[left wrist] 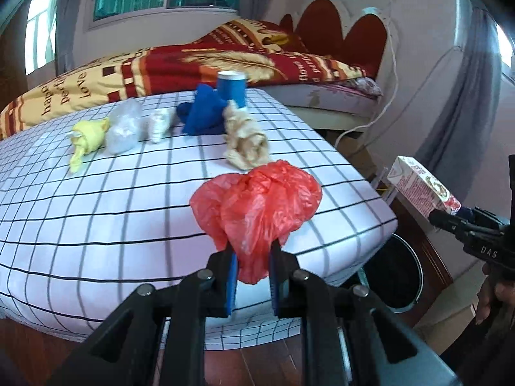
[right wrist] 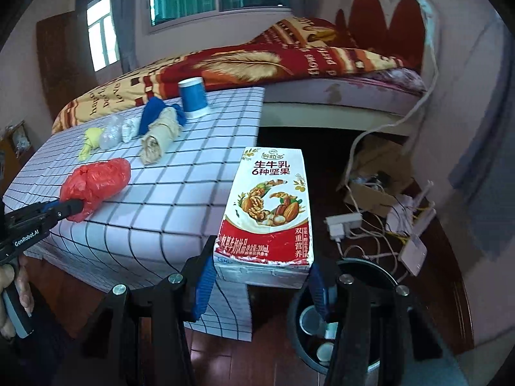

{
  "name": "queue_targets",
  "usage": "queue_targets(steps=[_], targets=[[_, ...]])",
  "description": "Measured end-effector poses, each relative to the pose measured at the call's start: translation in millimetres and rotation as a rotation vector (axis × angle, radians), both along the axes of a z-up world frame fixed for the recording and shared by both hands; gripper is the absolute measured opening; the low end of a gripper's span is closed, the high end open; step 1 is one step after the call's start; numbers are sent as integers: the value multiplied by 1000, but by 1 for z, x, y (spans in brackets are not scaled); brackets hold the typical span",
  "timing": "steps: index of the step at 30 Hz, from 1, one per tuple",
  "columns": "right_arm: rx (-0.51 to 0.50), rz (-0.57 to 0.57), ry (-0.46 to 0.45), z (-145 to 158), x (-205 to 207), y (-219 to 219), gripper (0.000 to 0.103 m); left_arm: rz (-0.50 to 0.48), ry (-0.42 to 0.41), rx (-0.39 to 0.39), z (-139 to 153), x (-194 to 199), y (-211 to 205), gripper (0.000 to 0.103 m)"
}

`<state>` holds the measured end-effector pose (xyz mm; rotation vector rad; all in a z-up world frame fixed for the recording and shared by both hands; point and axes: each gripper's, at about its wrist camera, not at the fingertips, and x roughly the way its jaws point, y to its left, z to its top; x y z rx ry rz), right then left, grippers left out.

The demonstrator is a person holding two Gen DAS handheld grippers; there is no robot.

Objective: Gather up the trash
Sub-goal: 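Carry the red bag and milk carton over the black bin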

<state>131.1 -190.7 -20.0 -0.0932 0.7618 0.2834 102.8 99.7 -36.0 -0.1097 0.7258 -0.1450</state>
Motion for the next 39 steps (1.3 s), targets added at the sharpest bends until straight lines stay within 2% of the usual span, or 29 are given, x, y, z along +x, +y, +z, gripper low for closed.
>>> queue_targets(steps=[7,17,32,39], targets=[[13,-75,23,-9,-9,-36,53,-72,-7,10,2,-1,-38,18],[8,-126,43,-22,-20,-62,53,-163,-5,11,3,2,-81,18],[15,-271,93,-46,-43,-140,53,-343,24,-2,-10,2,-171,18],[10,-301,111,-55,-51,-164,53,-423,57,-5,-20,3,-218,18]])
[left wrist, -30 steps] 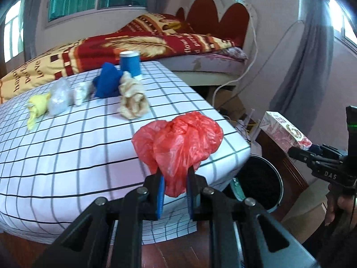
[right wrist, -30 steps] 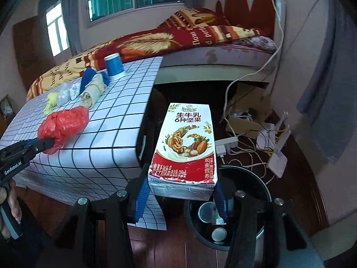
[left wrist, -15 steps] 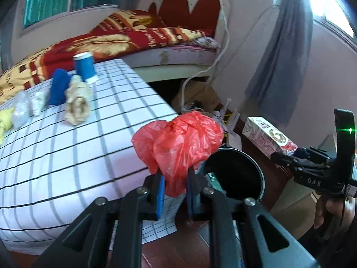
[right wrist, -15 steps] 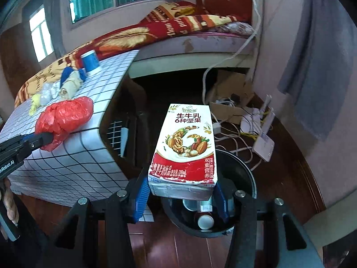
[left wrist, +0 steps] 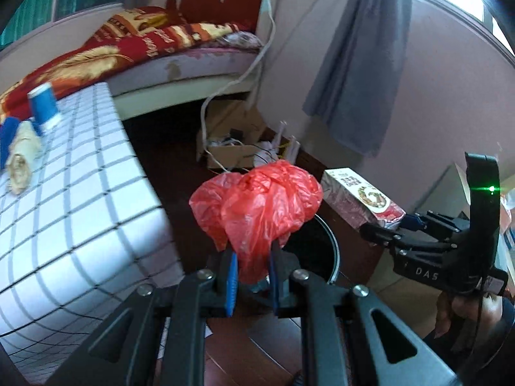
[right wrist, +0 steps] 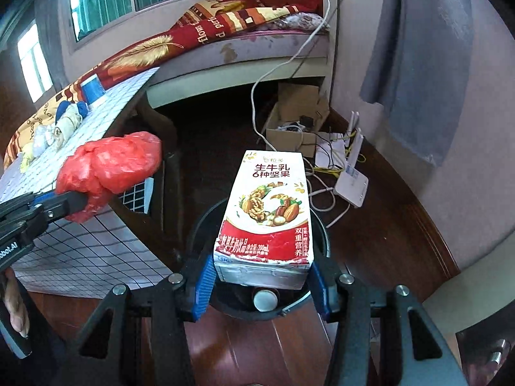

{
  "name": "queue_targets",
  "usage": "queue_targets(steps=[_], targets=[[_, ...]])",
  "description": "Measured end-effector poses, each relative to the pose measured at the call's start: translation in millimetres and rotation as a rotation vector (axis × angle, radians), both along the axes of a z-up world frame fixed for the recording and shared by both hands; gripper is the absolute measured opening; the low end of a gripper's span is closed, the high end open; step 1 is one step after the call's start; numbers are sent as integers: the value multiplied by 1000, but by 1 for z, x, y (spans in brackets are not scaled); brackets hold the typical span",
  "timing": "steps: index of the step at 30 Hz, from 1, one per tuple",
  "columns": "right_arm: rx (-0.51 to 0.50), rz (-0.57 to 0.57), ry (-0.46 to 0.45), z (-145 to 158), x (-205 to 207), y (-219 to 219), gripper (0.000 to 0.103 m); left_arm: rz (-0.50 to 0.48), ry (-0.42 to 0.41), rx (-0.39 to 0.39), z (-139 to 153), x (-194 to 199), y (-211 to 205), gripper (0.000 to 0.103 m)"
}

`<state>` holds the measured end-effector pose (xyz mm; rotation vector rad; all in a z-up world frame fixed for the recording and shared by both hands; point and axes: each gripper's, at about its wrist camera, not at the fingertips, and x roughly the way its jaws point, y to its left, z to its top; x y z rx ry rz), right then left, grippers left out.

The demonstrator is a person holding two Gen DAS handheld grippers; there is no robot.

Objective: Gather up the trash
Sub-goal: 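Carry the red bag and milk carton over the black bin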

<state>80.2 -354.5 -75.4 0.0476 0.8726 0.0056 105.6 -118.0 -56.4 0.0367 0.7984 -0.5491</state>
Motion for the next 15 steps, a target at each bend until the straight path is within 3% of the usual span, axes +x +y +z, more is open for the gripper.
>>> queue_targets(steps=[15], targets=[[15,40,101,-54,11,-18,53,-40,148,67,-71,30,-48,18]])
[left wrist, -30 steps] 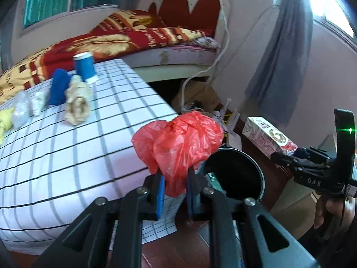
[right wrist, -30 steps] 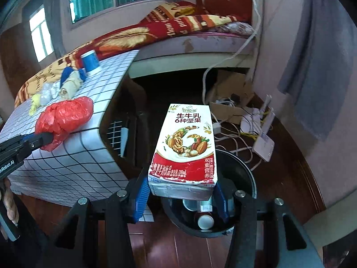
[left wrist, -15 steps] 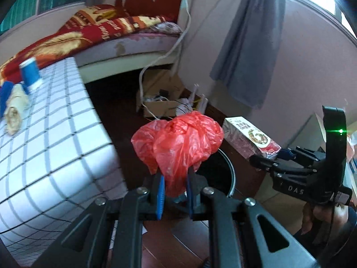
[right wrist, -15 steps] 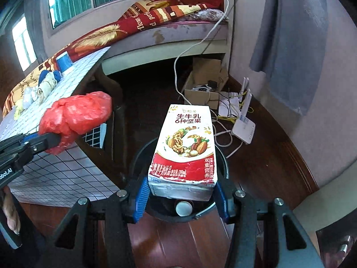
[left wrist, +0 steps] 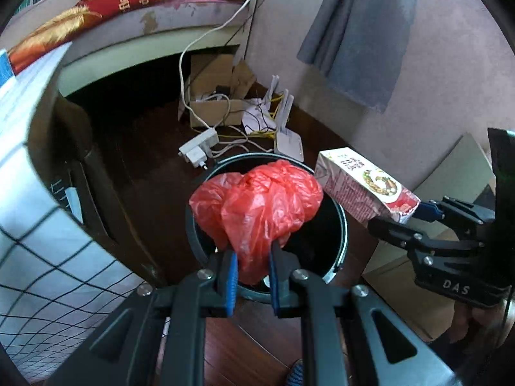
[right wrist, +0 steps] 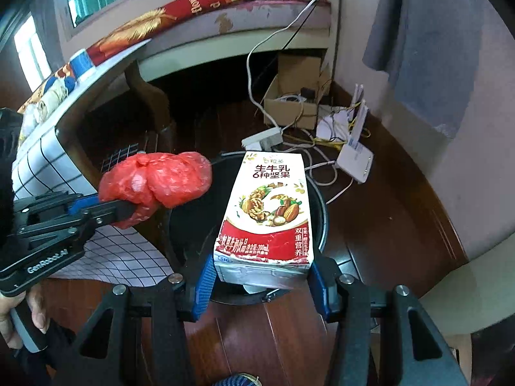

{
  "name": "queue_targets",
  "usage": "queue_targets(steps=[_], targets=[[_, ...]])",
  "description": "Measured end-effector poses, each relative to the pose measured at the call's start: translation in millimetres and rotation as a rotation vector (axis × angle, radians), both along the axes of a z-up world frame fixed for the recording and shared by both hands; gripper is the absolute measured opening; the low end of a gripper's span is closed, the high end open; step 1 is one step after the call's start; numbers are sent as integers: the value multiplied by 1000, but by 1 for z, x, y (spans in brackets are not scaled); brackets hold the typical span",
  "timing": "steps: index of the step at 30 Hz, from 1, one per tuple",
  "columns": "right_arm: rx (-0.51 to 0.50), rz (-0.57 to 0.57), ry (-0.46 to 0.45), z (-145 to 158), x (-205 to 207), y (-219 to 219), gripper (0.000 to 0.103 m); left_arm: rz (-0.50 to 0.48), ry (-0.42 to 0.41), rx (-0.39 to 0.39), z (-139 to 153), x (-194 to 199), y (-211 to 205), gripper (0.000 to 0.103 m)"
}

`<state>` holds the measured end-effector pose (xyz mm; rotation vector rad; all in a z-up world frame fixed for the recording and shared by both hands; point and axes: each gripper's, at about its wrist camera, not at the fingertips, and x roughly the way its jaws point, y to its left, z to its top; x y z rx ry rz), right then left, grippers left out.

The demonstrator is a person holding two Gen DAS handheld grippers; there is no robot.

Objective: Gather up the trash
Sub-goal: 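Carry the red bag and milk carton over the black bin, then open both tools to drop the red bag and milk carton into the bin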

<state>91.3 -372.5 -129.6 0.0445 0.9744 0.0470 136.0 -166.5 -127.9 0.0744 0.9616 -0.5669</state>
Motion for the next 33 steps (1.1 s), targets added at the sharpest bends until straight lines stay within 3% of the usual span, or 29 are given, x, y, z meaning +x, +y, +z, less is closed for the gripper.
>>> queue_targets(steps=[12,13,14,15,16,20,24,33], targets=[[-41,107,132,-47,40,19,54,-12,80,16,-33,25,-7,19],[-72,100,144,-51,43,17,56,-12,89,25,-36,26,-9,32],[-118,71,153,-55,45,13,85,2,95,43,-40,29,-10,46],[-164,24,173,-61,47,5,103,24,85,63,-41,28,-8,78],[-169,7,175,-62,45,-2,103,39,61,65,-39,26,-6,90],[-160,-125,205,-65,44,-34,103,85,42,75,-39,23,2,102],[-108,-199,194,-59,41,-51,103,90,34,79,-38,20,3,103],[-72,-212,130,-31,36,-39,103,74,-18,67,-16,7,-2,103]])
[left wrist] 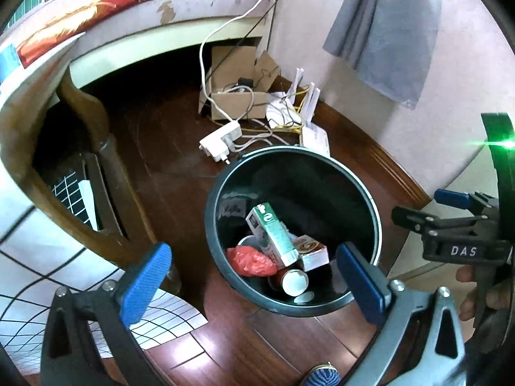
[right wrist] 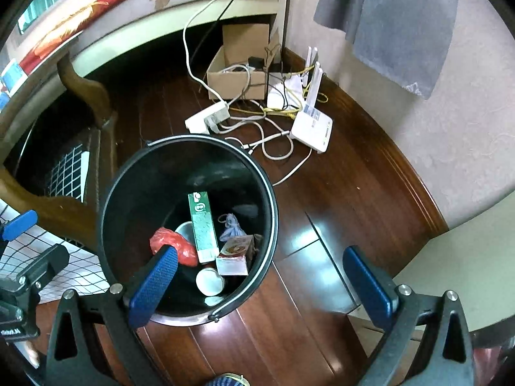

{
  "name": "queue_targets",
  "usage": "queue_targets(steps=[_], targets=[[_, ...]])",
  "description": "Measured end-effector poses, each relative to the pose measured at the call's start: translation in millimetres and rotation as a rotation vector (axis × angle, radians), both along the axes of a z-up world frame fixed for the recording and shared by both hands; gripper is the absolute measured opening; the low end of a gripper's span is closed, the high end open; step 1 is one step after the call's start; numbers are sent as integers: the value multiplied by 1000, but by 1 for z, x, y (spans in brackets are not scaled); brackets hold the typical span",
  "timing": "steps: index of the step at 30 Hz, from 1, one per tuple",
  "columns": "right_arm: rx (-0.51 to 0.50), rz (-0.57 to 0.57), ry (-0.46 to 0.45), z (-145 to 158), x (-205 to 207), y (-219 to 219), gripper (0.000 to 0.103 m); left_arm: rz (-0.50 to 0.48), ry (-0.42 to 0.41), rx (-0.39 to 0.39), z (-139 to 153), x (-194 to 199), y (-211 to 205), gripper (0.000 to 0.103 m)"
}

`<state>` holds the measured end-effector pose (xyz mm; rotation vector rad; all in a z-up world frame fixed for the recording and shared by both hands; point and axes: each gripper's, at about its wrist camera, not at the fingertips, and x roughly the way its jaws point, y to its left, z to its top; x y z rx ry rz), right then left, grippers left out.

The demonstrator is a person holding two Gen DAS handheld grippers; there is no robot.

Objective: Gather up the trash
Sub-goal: 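Open both tools to drop the red bag and milk carton into the bin, then move both tools back over the table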

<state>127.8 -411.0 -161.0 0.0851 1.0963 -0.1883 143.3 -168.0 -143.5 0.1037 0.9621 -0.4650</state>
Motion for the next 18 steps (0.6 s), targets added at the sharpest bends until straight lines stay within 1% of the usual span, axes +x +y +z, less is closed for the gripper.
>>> queue_targets(steps=[8,18], targets=[[11,-6,-50,20,-17,4,103,27,-63,-6,27,-11,7,103],[17,10,-155,60,-33,14,103,71,-145,-36,63,-25,28,103]])
